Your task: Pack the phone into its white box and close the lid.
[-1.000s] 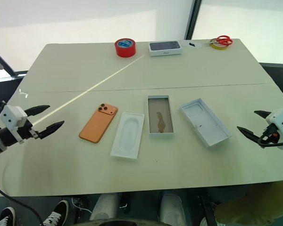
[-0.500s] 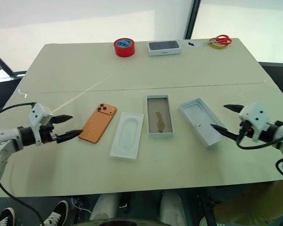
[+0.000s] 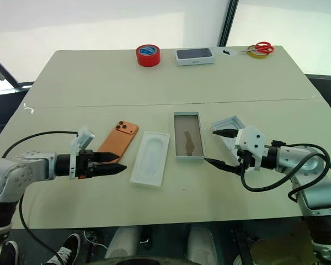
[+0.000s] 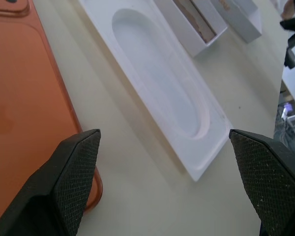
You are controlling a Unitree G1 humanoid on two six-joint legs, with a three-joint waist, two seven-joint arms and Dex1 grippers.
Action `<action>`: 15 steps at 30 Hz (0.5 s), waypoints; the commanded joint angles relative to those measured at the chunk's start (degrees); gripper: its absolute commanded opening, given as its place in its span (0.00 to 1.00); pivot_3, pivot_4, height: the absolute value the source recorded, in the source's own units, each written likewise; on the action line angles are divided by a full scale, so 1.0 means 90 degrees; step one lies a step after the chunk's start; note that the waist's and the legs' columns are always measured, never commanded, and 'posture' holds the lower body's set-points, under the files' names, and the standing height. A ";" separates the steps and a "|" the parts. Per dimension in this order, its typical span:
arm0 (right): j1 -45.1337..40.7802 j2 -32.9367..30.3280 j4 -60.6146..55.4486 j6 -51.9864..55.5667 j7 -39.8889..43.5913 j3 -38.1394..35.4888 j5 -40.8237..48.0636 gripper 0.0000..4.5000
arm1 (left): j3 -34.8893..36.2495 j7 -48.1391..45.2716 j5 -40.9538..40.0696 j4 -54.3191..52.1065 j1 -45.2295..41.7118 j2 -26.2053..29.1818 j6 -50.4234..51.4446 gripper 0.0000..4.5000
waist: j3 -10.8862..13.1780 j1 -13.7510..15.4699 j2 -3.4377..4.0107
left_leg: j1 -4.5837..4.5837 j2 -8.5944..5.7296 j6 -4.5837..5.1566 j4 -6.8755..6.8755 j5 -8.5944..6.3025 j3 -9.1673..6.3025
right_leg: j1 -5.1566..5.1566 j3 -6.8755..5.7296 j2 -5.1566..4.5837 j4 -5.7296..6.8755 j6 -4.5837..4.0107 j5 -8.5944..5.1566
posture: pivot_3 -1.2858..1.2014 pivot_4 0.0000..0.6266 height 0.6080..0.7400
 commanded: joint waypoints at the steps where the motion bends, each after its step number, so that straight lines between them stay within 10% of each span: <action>1: -0.0056 0.0053 -0.0106 -0.0134 -0.0053 -0.0083 -0.0050 0.98 | -0.0079 0.0264 -0.0094 0.0333 -0.0177 -0.0331 0.0356 0.98 | 0.0000 0.0021 0.0000 | 0.0000 0.0000 0.0000 0.0000 0.0000 0.0000 | 0.0001 0.0000 0.0001 0.0001 0.0000 0.0000 | 0.52 0.24 1.00; 13: 0.0082 0.0104 -0.0108 -0.0246 -0.0220 -0.0133 -0.0208 0.98 | -0.0433 0.0821 0.0069 0.0698 -0.0379 -0.1221 0.0429 0.98 | -0.0006 0.0031 0.0001 | 0.0006 -0.0001 0.0000 0.0006 0.0000 -0.0003 | 0.0011 0.0000 0.0002 0.0002 -0.0001 0.0001 | 0.52 0.24 1.00; 15: 0.0052 0.0115 -0.0096 -0.0252 -0.0269 -0.0142 -0.0233 1.00 | -0.0434 0.0913 0.0119 0.0795 -0.0384 -0.1276 0.0447 0.86 | -0.0007 0.0044 0.0001 | 0.0006 -0.0002 0.0000 0.0008 0.0001 -0.0003 | 0.0012 0.0000 0.0001 0.0002 -0.0001 0.0000 | 0.52 0.24 1.00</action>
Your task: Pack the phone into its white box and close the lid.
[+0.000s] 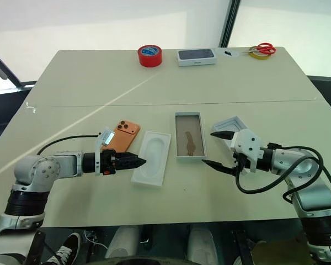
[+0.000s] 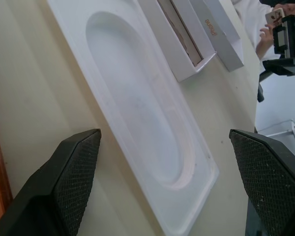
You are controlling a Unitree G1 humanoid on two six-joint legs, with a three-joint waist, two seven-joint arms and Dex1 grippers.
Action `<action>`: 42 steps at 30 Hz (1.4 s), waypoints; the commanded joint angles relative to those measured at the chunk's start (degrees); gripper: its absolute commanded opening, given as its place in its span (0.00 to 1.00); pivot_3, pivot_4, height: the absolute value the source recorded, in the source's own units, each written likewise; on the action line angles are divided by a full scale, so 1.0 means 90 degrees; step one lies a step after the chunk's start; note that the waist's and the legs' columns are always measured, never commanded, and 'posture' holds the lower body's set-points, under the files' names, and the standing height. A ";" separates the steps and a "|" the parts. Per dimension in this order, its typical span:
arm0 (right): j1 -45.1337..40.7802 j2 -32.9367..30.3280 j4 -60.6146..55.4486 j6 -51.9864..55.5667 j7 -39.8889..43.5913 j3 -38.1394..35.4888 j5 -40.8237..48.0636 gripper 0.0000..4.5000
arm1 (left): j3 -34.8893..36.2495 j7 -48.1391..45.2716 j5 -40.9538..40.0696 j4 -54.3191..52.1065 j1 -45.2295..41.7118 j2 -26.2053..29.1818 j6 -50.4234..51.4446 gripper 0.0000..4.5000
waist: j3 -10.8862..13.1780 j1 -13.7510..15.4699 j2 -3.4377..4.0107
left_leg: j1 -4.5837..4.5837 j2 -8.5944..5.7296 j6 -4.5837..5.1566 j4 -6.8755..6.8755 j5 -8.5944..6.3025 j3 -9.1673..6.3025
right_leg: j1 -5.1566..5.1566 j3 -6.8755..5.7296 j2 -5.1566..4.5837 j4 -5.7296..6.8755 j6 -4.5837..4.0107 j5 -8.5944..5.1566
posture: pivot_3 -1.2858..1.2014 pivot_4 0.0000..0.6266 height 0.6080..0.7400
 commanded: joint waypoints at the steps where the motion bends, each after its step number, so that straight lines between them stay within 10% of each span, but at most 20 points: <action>1: -0.0080 0.0023 -0.0100 -0.0110 -0.0113 -0.0164 -0.0009 1.00 | -0.0161 0.0254 0.0232 0.0308 0.0045 -0.0101 0.0067 0.79 | -0.0001 0.0008 -0.0001 | 0.0000 -0.0001 0.0000 0.0004 0.0000 -0.0002 | -0.0001 -0.0001 0.0000 0.0000 -0.0001 0.0000 | 0.52 0.24 1.00; 8: -0.0127 0.0064 -0.0084 -0.0183 -0.0195 -0.0111 -0.0102 1.00 | -0.0092 0.0467 0.0294 0.0445 0.0072 -0.0152 0.0166 0.01 | -0.0005 0.0002 0.0006 | -0.0001 0.0000 0.0001 0.0002 -0.0001 -0.0002 | 0.0002 0.0000 -0.0002 -0.0003 0.0000 0.0000 | 0.52 0.24 1.00; 31: -0.1138 0.0667 0.1766 -0.0954 0.0336 0.1558 -0.1278 1.00 | 0.2191 0.2019 -0.0388 0.0176 -0.0791 -0.1119 0.0199 0.01 | 0.0009 -0.0020 -0.0022 | -0.0004 -0.0003 -0.0005 0.0007 0.0004 -0.0002 | 0.0005 -0.0001 0.0004 0.0002 0.0014 0.0009 | 0.52 0.24 1.00; 40: -0.1663 0.1263 0.2245 -0.0817 0.0457 0.1730 -0.1216 0.02 | 0.2470 0.3096 -0.0499 0.0113 -0.0786 -0.1559 0.0282 0.00 | 0.0012 -0.0012 -0.0031 | -0.0003 -0.0006 -0.0009 0.0007 0.0006 0.0002 | 0.0011 -0.0004 0.0008 0.0003 0.0022 0.0013 | 0.52 0.24 1.00; 42: -0.1689 0.1395 0.2044 -0.0573 0.0483 0.1713 -0.1036 0.01 | 0.2660 0.3241 -0.0741 0.0127 -0.0858 -0.1674 0.0460 0.00 | 0.0014 -0.0014 -0.0035 | -0.0003 -0.0006 -0.0009 0.0007 0.0006 0.0001 | 0.0011 -0.0004 0.0008 0.0003 0.0022 0.0013 | 0.52 0.24 1.00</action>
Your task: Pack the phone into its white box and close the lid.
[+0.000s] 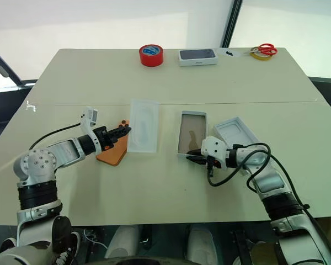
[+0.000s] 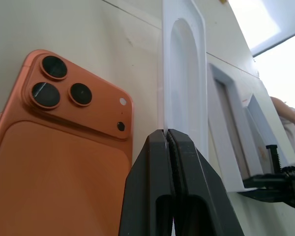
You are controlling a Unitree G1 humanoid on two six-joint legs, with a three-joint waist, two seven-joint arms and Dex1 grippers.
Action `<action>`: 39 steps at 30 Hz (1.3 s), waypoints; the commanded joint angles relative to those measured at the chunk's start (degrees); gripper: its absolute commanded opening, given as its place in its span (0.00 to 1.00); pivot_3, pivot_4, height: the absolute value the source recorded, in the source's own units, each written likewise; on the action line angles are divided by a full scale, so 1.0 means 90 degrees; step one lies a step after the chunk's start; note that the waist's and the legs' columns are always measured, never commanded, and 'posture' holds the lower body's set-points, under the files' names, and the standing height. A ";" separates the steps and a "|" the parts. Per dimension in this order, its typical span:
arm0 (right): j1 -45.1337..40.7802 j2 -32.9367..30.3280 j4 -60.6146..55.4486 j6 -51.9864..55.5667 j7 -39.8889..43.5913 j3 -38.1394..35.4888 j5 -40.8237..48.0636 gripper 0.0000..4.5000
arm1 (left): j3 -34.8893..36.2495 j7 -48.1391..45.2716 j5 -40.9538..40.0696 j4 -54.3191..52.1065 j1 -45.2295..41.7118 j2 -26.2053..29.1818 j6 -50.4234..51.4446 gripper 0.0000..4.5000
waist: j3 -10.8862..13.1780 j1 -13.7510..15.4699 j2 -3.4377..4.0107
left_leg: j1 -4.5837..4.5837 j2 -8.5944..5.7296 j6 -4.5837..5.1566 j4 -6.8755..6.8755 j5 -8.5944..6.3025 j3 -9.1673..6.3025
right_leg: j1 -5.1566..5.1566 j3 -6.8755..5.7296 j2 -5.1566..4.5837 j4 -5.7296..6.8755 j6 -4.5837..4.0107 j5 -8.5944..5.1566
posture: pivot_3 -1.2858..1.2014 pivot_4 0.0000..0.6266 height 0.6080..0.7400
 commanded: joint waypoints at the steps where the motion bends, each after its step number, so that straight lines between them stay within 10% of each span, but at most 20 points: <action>1: -0.0100 0.0157 -0.0383 0.0253 0.0024 0.0002 0.0220 0.01 | 0.0436 0.0238 -0.0554 -0.0148 -0.0237 -0.0139 0.0265 0.00 | 0.0001 -0.0001 -0.0001 | 0.0000 0.0001 0.0000 0.0000 0.0000 0.0000 | 0.0000 0.0000 0.0001 0.0000 0.0000 0.0000 | 0.52 0.24 1.00; 12: -0.0320 0.0674 -0.0972 0.0650 -0.0279 0.0598 -0.0157 0.01 | 0.0527 0.0651 -0.1164 -0.0030 -0.0705 -0.0546 0.0244 0.00 | 0.0009 -0.0002 -0.0015 | -0.0002 -0.0001 -0.0006 -0.0001 0.0003 -0.0001 | -0.0003 -0.0001 0.0002 0.0005 0.0002 0.0001 | 0.52 0.24 1.00; 19: -0.0357 0.0338 -0.1573 0.1071 -0.0313 -0.0132 0.0351 0.65 | 0.0006 0.0445 -0.1032 0.0194 -0.0556 -0.0725 -0.0026 0.00 | 0.0012 0.0017 -0.0020 | -0.0004 -0.0003 -0.0007 -0.0001 0.0004 -0.0002 | -0.0006 -0.0001 0.0006 0.0006 0.0006 0.0004 | 0.52 0.24 1.00; 34: 0.0209 -0.0833 -0.1378 0.0981 -0.0699 -0.1233 0.0314 0.65 | -0.0769 0.0405 -0.0593 0.0635 -0.0261 -0.1280 -0.0491 0.00 | 0.0016 0.0006 -0.0038 | -0.0004 -0.0003 -0.0005 -0.0004 0.0003 0.0005 | -0.0012 0.0000 0.0001 -0.0001 0.0003 0.0006 | 0.52 0.24 1.00; 39: 0.0330 -0.0896 -0.1404 0.0917 -0.0757 -0.1268 0.0332 0.66 | -0.0844 0.0390 -0.0592 0.0638 -0.0265 -0.1268 -0.0481 0.43 | 0.0018 0.0023 -0.0042 | -0.0009 -0.0006 -0.0004 -0.0003 0.0002 0.0002 | -0.0008 -0.0002 0.0000 -0.0003 0.0003 0.0005 | 0.52 0.24 1.00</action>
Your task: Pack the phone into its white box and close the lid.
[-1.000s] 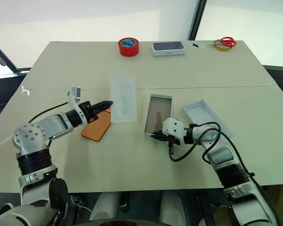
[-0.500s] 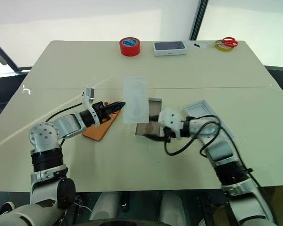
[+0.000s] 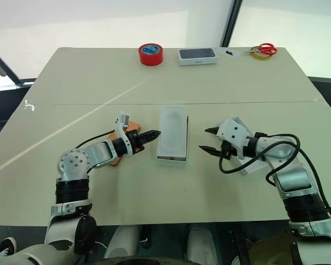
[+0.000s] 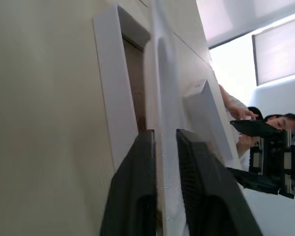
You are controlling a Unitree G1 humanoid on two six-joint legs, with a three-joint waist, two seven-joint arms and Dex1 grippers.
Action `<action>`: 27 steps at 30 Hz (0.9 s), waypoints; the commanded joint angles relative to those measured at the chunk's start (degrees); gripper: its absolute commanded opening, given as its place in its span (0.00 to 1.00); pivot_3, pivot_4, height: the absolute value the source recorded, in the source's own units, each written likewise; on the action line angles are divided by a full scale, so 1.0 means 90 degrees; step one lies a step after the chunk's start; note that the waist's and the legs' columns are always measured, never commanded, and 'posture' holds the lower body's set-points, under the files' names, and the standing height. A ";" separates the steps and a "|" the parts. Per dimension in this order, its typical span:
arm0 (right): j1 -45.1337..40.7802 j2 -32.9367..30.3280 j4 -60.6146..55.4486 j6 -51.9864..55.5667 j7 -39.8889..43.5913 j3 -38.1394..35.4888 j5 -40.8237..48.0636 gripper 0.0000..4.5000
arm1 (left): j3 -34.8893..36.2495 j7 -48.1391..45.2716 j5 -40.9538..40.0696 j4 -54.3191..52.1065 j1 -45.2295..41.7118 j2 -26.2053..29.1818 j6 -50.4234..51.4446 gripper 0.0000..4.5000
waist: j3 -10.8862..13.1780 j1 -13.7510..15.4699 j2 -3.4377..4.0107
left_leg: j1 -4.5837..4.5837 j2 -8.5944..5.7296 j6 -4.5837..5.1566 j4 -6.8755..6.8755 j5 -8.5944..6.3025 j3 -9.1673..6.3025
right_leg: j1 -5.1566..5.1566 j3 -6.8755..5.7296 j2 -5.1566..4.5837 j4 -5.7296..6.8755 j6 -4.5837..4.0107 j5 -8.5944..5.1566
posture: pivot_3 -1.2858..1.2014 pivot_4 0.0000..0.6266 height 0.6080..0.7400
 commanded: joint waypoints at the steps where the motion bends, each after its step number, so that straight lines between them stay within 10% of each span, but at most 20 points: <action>1: 0.0041 -0.0035 -0.0087 -0.0157 -0.0076 -0.0241 0.0090 0.66 | -0.0025 -0.0125 -0.0075 -0.0132 -0.0052 0.0034 -0.0006 0.53 | 0.0000 -0.0007 0.0000 | 0.0000 0.0000 0.0001 0.0001 0.0000 0.0000 | 0.0001 0.0000 0.0000 -0.0001 0.0000 0.0000 | 0.52 0.24 1.00; 5: -0.0161 0.0138 -0.0018 -0.0210 -0.0240 -0.0184 0.0091 0.66 | -0.0152 -0.0428 -0.0166 -0.0462 -0.0112 0.0267 0.0038 0.99 | 0.0000 -0.0023 0.0000 | 0.0001 0.0001 0.0000 0.0002 0.0000 -0.0001 | -0.0001 0.0000 0.0000 0.0000 -0.0001 0.0000 | 0.52 0.24 1.00; 10: -0.0640 0.0801 -0.0001 -0.0121 -0.0628 0.0017 0.0141 0.54 | -0.0274 -0.1029 0.0239 -0.0966 -0.0139 0.0940 -0.0730 1.00 | 0.0001 -0.0060 0.0001 | 0.0002 0.0007 -0.0006 -0.0009 0.0004 -0.0001 | -0.0011 0.0001 0.0005 0.0003 -0.0002 0.0001 | 0.52 0.24 1.00; 15: -0.1211 0.1445 0.0572 -0.0577 -0.1174 0.0611 -0.0666 0.01 | -0.1048 -0.2716 0.1926 -0.1477 0.0614 0.2211 -0.3299 1.00 | 0.0001 -0.0073 0.0003 | 0.0002 0.0006 -0.0012 -0.0017 0.0006 0.0008 | -0.0015 0.0001 0.0007 0.0001 -0.0002 0.0001 | 0.52 0.24 1.00; 27: -0.1849 0.1776 0.2221 -0.1786 -0.1497 0.1959 -0.2290 0.01 | -0.1109 -0.4511 0.3256 -0.1375 0.2426 0.3384 -0.6340 1.00 | 0.0003 -0.0084 0.0010 | -0.0017 0.0017 -0.0006 -0.0027 0.0002 0.0016 | -0.0068 0.0008 -0.0008 -0.0007 -0.0022 0.0007 | 0.52 0.24 1.00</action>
